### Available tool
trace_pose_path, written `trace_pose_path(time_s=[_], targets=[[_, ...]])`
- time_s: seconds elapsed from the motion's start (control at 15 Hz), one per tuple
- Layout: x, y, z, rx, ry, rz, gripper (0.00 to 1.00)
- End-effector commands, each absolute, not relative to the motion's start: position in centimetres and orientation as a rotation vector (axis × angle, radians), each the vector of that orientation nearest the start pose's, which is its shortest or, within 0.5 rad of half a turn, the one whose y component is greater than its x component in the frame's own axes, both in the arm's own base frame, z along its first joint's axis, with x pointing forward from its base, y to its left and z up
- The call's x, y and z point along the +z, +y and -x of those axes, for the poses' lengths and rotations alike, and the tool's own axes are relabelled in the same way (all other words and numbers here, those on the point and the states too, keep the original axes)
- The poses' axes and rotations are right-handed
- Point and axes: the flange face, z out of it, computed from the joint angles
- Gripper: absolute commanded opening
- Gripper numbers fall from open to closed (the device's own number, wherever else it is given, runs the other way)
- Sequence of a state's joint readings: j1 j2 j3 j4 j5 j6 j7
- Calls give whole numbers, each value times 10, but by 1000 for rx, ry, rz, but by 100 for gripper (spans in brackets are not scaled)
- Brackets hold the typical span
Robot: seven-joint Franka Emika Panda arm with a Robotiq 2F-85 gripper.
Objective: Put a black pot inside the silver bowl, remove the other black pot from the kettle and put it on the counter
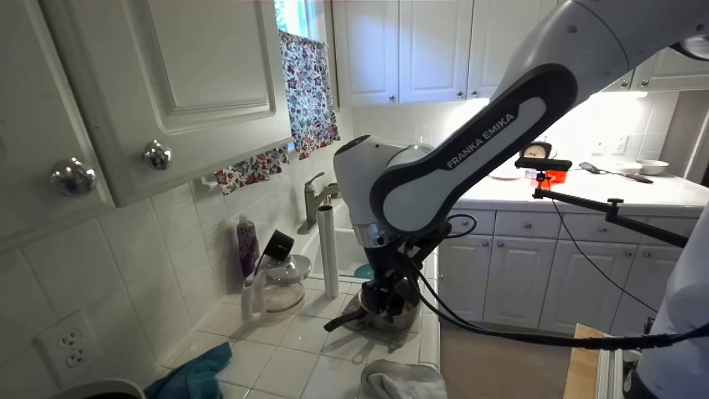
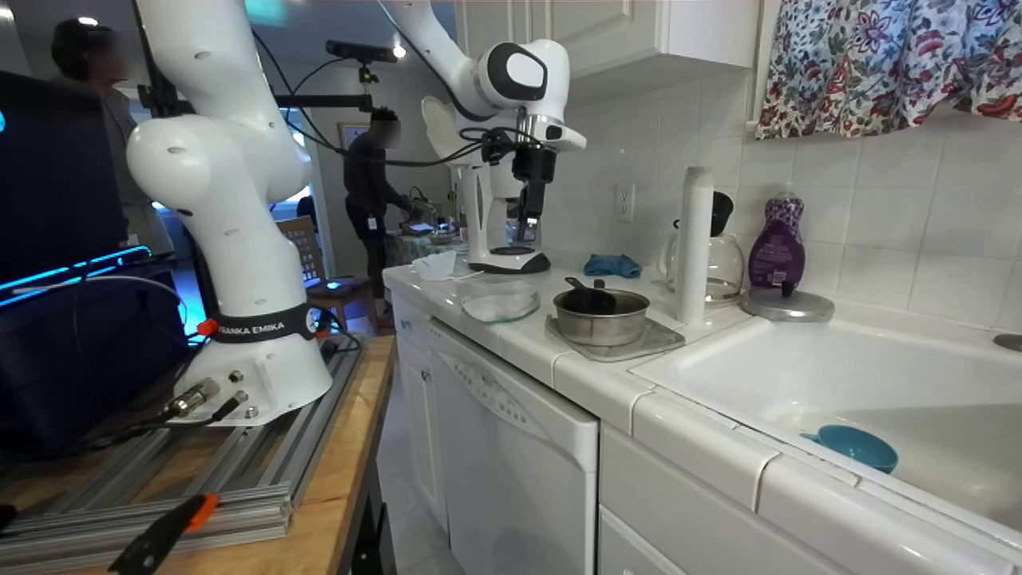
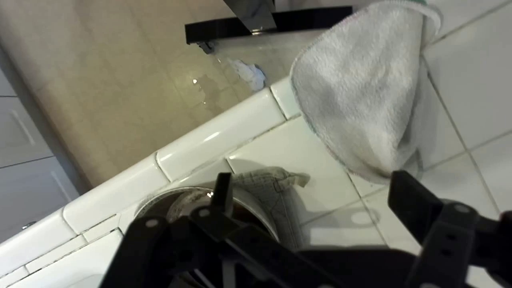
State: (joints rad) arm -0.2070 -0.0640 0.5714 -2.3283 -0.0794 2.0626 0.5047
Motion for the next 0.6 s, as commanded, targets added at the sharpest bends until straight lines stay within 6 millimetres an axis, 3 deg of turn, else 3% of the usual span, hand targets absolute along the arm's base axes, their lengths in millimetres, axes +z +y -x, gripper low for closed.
trace_pose_path(time_s=[0.0,0.4,0.47,0.53], targets=[[342,171,-457,28,394,3242,100],[355,177,-492,-413,691,3100,100],[357,173,-483,-317,595,3137,100],[356,172,-484,-330,612,3133,100]])
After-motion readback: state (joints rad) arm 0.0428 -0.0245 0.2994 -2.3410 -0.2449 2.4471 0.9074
